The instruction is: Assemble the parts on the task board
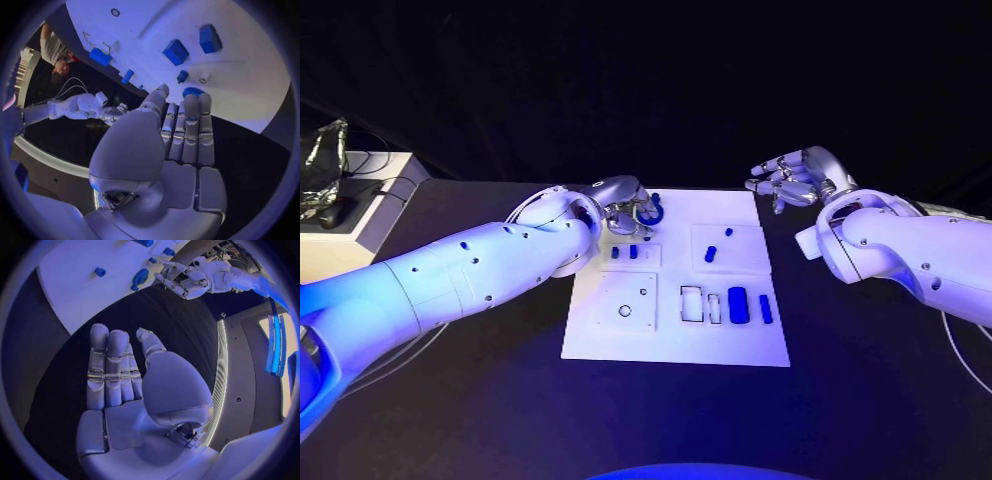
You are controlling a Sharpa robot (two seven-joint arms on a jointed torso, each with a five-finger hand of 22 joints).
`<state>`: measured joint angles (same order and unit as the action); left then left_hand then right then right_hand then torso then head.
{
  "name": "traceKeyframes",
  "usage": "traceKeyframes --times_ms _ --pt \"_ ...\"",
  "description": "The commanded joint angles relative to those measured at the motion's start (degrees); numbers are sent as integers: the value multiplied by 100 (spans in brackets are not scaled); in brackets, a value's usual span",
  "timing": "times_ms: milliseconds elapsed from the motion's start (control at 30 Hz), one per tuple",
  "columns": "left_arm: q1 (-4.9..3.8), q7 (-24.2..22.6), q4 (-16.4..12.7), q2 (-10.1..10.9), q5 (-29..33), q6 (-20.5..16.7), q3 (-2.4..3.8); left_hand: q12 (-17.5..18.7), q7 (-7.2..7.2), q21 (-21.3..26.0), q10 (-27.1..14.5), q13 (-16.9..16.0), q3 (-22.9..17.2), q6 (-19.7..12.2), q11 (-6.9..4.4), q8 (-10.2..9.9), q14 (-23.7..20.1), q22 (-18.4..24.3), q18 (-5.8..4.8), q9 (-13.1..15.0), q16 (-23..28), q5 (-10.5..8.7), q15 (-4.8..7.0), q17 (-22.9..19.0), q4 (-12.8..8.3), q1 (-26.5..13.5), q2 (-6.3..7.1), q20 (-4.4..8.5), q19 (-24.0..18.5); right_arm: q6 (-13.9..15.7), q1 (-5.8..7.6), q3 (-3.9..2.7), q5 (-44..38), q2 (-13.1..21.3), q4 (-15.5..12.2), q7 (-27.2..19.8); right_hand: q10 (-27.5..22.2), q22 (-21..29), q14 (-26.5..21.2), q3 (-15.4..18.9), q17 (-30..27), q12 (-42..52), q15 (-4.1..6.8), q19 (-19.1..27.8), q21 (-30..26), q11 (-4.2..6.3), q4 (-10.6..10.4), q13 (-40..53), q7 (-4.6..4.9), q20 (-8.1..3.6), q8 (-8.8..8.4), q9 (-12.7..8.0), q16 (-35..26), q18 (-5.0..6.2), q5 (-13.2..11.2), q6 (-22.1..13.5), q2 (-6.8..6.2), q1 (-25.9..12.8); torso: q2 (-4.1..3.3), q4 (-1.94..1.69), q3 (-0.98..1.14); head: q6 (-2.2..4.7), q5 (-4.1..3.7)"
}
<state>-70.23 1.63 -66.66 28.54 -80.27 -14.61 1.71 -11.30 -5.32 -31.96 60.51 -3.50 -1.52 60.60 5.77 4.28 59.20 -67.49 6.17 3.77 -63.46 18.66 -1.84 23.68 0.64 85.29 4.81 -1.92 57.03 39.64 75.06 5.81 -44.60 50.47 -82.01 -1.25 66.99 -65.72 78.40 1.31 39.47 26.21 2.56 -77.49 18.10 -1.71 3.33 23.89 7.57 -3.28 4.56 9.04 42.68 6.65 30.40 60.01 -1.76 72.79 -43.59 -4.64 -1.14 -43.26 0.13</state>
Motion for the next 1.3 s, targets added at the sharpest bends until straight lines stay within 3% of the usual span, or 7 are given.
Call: traceKeyframes --times_ms 33,233,567,833,1033,1167,1300 --pt "-3 88 23 -56 -328 139 -4 -18 -8 -68 109 -7 10 69 -7 -43 113 -61 84 4 -139 -26 12 -10 59 -66 5 13 101 78 -1 -2 116 -12 7 -243 76 240 -25 -31 -127 -173 -20 -101 -301 1 8 -314 35 17 -27 -18 -150 0 28 -1 -9 42 1 2 -8 -11 -6" --pt "-2 210 49 -102 -365 340 -13 -20 -12 -176 253 -8 -20 177 -44 -49 127 -200 108 2 -364 -25 34 -21 59 -25 -32 17 129 85 -1 -2 150 -33 23 -279 71 352 -34 -8 -183 -187 -22 -218 -527 -14 16 -580 46 11 -26 -43 -186 -20 47 -15 -3 35 8 -5 2 -29 -7" --pt "0 393 148 -167 -403 622 -27 164 -46 -445 399 -6 -250 315 -52 -60 134 -548 173 -2 -755 -19 44 -74 -36 33 -94 24 133 155 -1 -2 173 -36 18 -359 94 434 -164 -31 -322 -388 -70 -163 -829 -59 55 -1006 55 59 -27 -55 -339 -39 59 -23 -1 49 8 -6 -4 -34 -19" --pt "12 410 219 -206 -399 608 -39 256 -60 -509 431 -8 -391 294 -50 -63 114 -687 201 -3 -883 -18 36 -164 -97 -21 -84 9 115 273 -1 -2 369 -36 13 -523 87 887 -658 -212 -756 -1232 -257 310 -1376 -225 103 -1828 119 234 -26 -53 -1047 -105 99 -23 41 98 -1 1 -5 -34 -26" --pt "34 373 269 -225 -361 500 -41 330 -83 -546 451 -7 -544 271 -44 -65 140 -775 236 -5 -962 -19 34 -247 -124 -59 -69 -5 136 308 -1 -2 506 -35 18 -627 304 1590 -653 -559 -1556 -2055 -393 776 -1396 -344 127 -2029 168 421 -91 -117 -1948 -67 96 -29 -31 60 4 -3 -3 -40 -32" --pt "46 365 291 -235 -334 485 -41 358 -84 -554 460 -6 -595 269 -45 -66 158 -792 244 -5 -978 -23 36 -270 -129 -57 -73 -4 149 309 0 -2 576 -44 26 -696 296 1997 -817 -703 -1942 -2241 -492 1015 -1457 -380 133 -2048 188 507 -93 -146 -2458 -106 103 -8 -66 50 4 -6 -1 -47 -56" --pt "53 355 304 -243 -321 508 -41 375 -87 -565 476 -6 -635 249 -48 -64 167 -805 250 -3 -984 -21 39 -283 -132 -58 -78 -2 158 302 -1 -2 644 -53 34 -754 228 2944 -573 -908 -2713 -2253 -564 1089 -1420 -409 134 -2052 209 597 -88 -213 -3075 -99 89 -8 -144 27 5 -12 0 -62 -84"
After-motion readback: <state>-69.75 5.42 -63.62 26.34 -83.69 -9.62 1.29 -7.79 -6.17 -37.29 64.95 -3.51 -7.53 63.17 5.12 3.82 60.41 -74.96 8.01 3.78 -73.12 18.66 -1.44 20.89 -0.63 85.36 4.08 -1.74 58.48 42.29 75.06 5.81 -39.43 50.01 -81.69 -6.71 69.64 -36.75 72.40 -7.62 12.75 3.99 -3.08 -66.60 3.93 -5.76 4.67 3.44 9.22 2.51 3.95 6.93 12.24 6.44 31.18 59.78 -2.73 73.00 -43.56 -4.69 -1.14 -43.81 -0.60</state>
